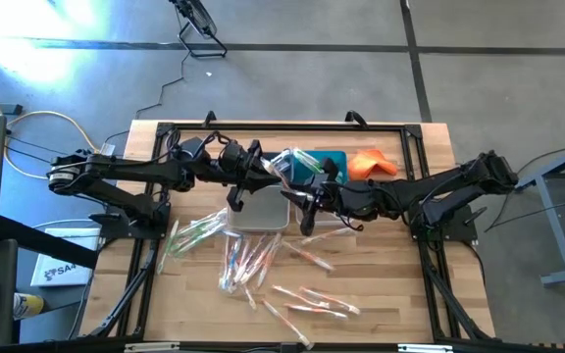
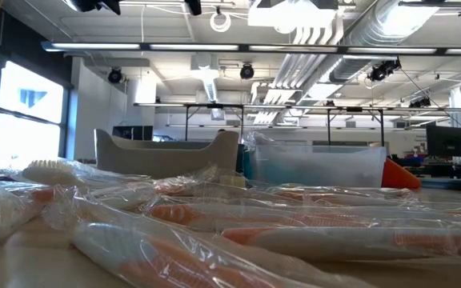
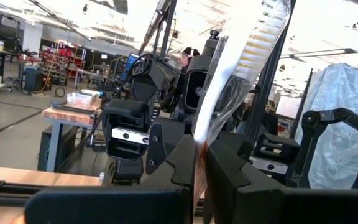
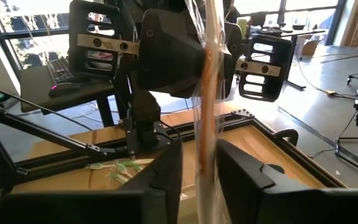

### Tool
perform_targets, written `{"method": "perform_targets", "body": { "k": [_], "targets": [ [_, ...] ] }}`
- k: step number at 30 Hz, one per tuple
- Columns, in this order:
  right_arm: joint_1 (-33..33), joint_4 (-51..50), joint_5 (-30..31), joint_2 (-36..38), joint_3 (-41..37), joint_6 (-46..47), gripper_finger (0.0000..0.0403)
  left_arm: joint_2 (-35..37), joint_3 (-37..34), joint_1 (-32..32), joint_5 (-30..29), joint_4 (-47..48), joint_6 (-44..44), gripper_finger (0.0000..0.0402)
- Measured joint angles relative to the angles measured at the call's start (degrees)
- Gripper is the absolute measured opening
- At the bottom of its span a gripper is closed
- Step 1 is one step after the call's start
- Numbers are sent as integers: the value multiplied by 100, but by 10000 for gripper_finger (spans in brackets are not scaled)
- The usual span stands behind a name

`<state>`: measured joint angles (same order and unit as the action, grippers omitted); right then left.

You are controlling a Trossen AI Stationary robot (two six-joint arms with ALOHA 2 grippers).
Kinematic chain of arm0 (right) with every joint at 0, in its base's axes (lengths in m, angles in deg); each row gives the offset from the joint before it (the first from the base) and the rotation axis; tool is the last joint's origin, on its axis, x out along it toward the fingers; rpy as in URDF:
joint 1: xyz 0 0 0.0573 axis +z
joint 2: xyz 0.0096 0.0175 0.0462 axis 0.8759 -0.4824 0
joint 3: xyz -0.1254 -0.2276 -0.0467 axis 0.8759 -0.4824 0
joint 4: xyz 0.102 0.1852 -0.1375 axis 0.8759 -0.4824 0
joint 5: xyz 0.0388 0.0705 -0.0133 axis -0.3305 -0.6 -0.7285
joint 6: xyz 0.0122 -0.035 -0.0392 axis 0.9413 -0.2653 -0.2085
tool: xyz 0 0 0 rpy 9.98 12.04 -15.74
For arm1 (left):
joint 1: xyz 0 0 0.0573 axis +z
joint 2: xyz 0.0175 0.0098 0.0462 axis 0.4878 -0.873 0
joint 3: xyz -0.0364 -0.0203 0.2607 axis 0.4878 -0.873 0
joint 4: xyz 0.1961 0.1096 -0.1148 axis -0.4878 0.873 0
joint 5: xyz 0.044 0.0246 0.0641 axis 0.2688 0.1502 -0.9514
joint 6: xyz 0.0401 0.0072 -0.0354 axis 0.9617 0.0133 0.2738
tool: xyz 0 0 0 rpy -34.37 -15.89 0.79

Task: Pick & Place Toothbrushes
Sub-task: Put the orange toothbrush into the gray bin

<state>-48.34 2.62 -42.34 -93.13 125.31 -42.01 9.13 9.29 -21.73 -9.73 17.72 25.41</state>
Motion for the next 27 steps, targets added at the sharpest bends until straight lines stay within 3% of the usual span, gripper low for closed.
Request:
{"method": "perform_targets", "body": {
  "k": [14,23,27],
  "targets": [
    [3,-506,17,290,-2,94,258,2,7,2,153,2,-10,13],
    [4,-1496,183,1038,-2,258,285,3,7,4,160,190,-111,13],
    [3,-1849,292,1383,-2,259,285,100,9,6,127,960,-140,13]
  ]
}}
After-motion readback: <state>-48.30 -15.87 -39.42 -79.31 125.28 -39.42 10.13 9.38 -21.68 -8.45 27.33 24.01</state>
